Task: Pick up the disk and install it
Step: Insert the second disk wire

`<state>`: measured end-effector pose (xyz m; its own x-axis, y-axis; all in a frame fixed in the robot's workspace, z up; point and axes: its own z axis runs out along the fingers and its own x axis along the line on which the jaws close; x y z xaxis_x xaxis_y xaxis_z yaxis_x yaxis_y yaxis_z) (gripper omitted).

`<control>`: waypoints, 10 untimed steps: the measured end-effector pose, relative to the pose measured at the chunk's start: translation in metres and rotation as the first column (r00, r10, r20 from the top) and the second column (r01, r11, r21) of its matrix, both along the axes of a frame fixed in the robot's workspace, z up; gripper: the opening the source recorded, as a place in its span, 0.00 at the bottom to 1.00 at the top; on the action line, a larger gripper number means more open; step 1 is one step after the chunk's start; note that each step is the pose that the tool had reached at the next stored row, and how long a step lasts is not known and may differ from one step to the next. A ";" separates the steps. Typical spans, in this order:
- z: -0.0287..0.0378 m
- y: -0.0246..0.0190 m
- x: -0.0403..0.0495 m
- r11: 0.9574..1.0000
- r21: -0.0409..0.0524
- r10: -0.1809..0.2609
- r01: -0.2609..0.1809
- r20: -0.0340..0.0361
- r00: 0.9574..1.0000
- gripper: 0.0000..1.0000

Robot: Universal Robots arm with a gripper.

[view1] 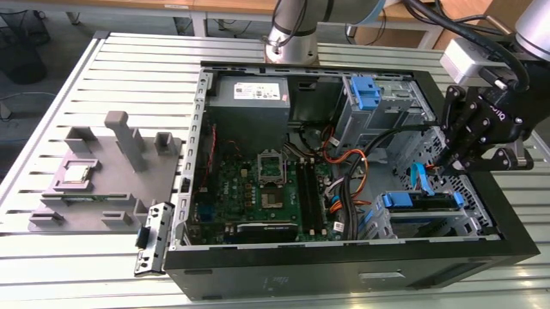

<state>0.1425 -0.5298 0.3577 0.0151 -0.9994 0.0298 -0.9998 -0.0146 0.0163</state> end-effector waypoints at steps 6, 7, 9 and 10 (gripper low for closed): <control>-0.0002 0.0005 0.0032 1.000 0.000 0.000 0.000 0.000 1.000 0.24; -0.0002 0.0005 0.0033 1.000 0.000 0.000 0.000 0.000 1.000 0.24; 0.0001 0.0005 0.0033 1.000 0.000 0.000 0.000 0.000 1.000 0.24; 0.0003 0.0005 0.0033 1.000 0.000 0.000 0.000 0.000 1.000 0.24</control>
<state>0.1458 -0.5294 0.3580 0.0152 -0.9995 0.0295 -0.9998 -0.0147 0.0163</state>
